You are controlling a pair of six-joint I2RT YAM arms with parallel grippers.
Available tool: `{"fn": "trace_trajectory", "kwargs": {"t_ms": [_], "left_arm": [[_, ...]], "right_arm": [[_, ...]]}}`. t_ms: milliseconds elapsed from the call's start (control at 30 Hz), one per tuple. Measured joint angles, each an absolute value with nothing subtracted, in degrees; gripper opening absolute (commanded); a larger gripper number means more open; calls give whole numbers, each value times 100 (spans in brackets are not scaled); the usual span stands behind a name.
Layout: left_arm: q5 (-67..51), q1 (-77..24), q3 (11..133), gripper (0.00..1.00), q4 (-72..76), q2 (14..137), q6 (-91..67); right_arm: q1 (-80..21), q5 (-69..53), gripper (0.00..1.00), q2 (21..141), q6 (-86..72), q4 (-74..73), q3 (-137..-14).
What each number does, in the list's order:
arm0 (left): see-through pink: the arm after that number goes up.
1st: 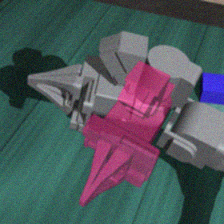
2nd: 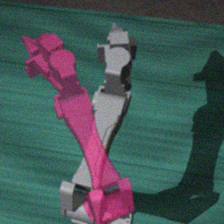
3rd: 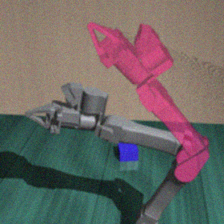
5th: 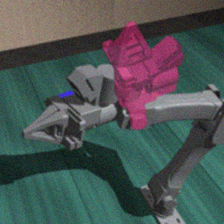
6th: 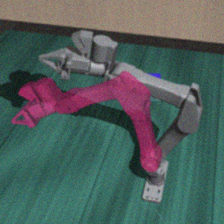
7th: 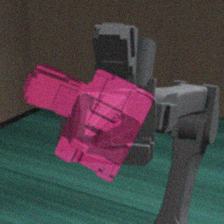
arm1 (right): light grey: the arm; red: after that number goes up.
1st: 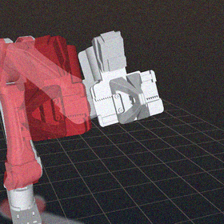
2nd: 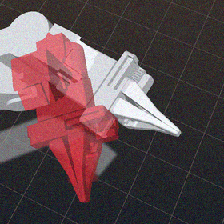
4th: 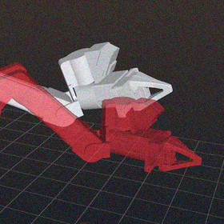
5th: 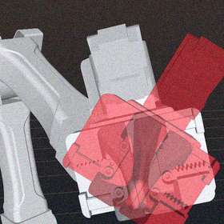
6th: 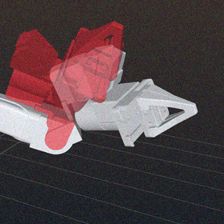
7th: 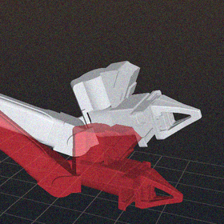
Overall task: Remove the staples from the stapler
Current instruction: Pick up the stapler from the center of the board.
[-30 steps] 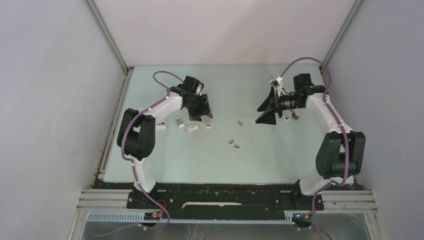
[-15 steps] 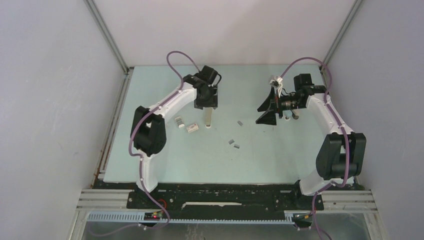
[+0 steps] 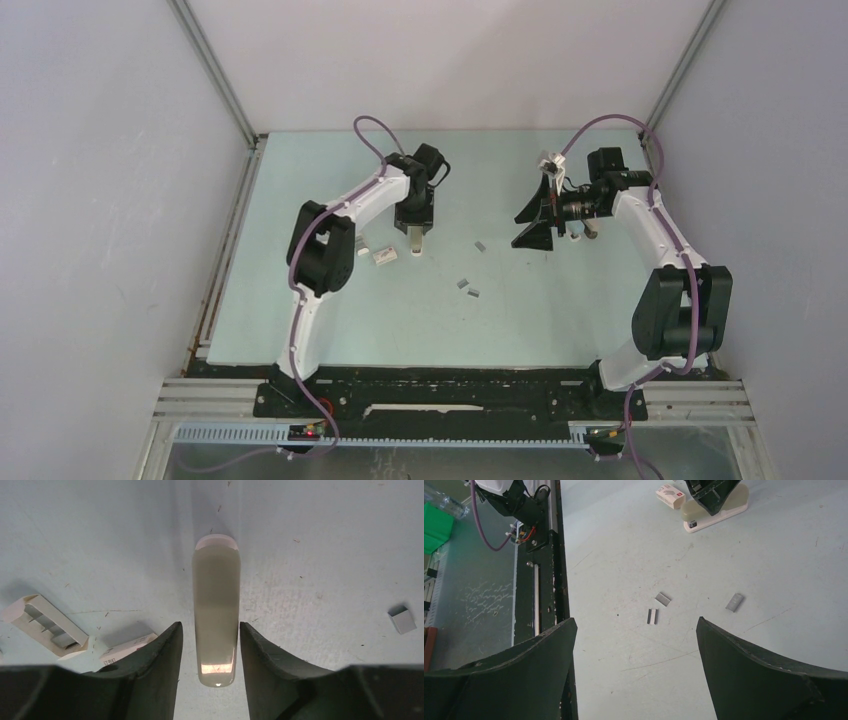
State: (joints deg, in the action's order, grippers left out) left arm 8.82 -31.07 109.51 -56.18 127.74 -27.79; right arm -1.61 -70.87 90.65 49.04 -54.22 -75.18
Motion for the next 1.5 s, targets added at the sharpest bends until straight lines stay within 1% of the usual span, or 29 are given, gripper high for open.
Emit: {"fn": "trace_trajectory", "kwargs": {"t_ms": [100, 167, 267, 333, 433, 567, 700, 867, 1000, 1133, 1200, 1333, 1500], "left_arm": [[832, -3107, 10951, 42, -5636, 12860, -2779], [768, -3107, 10951, 35, -5629, 12908, -2777], [685, -3107, 10951, 12, -5627, 12925, -2770], [657, -3107, 10951, 1, -5614, 12923, -2738], [611, -3107, 10803, 0, -5441, 12816, -2722], [541, -3107, 10003, 0, -4895, 12230, -2676], [349, -3107, 8746, 0, -4130, 10991, -2589], [-78, -3111, 7489, 0, -3009, 9371, -2519], [-301, -3162, 6790, 0, -2410, 8582, -2482], [-510, -3249, 6418, 0, -2171, 8313, -2423], [-585, -3286, 6307, 0, -2147, 8252, -2373], [-760, -3339, 6156, 0, -2088, 8130, -2235], [-1035, -3481, 6093, 2, -1986, 8009, -1892]], "right_arm": [[-161, -7087, 100, 9065, 4917, -5422, -7518], [-161, -7087, 100, 9065, 4919, -5424, -7518], [-161, -7087, 100, 9065, 4921, -5426, -7518], [-161, -7087, 100, 9065, 4923, -5426, -7518], [-161, -7087, 100, 9065, 4936, -5433, -7518], [-161, -7105, 100, 9065, 5061, -5516, -7516], [-220, -7150, 100, 9065, 5207, -5564, -7487], [-471, -7188, 100, 9048, 5568, -5618, -7415], [-672, -6991, 100, 8890, 5736, -5441, -7321], [-711, -6965, 100, 8860, 5426, -5017, -7413], [-740, -7113, 100, 9028, 5256, -4947, -7620], [-982, -7266, 100, 9765, 5874, -5542, -8477], [-1406, -7349, 100, 10374, 6547, -5902, -8698]]}}
